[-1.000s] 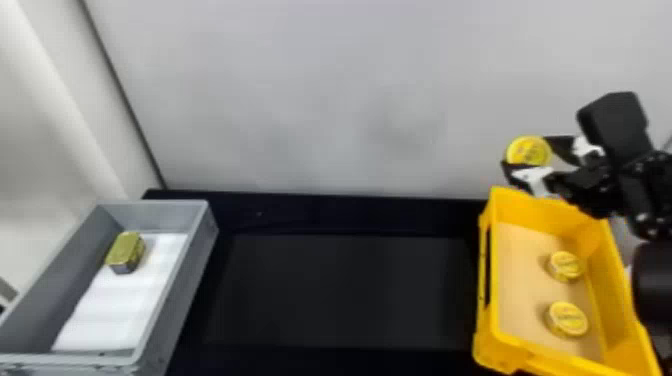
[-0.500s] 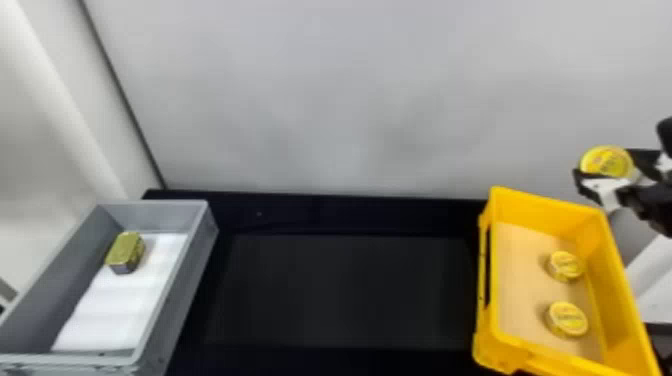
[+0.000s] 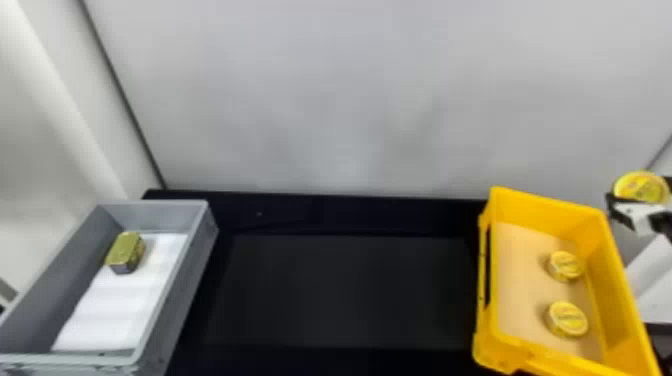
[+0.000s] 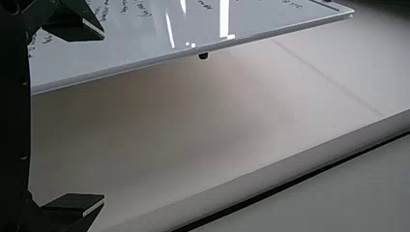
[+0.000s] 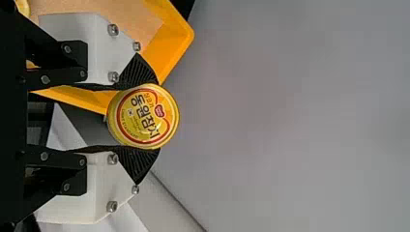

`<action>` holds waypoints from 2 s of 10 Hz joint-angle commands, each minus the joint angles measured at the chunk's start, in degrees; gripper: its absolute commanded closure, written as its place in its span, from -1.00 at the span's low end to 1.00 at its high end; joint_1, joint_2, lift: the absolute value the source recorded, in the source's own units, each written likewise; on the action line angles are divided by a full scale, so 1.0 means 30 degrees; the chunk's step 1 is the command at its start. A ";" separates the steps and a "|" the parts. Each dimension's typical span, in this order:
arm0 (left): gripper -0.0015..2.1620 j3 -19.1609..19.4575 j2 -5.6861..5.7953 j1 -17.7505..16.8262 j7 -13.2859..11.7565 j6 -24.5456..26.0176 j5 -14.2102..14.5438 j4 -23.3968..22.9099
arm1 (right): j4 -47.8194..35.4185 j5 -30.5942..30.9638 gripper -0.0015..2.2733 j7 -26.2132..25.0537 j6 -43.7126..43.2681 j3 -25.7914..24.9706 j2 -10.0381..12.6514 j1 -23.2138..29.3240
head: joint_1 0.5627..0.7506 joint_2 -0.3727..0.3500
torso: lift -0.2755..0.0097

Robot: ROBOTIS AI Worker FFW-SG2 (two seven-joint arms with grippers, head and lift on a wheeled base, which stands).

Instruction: Pick up the round yellow can and place it in the yellow rectangular box

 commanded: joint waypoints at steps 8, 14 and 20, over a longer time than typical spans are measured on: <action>-0.91 -0.0093 -0.0050 0.0054 0.0029 -0.0004 0.0001 -0.0028 | 0.5063 -0.3767 -0.35 -0.1429 -0.1230 0.0007 -0.0006 0.0155 | 0.39 0.07 | 0.51; -0.91 -0.0123 -0.0050 0.0054 0.0059 -0.0004 0.0030 -0.0028 | 0.8022 -0.4676 -0.37 -0.1840 -0.1875 0.1120 -0.0006 -0.0607 | 0.39 0.07 | 0.51; -0.91 -0.0093 -0.0050 0.0024 0.0059 -0.0004 0.0030 -0.0028 | 0.7846 -0.4823 -0.69 -0.1869 -0.1963 0.1091 -0.0035 -0.0695 | 0.39 0.07 | 0.51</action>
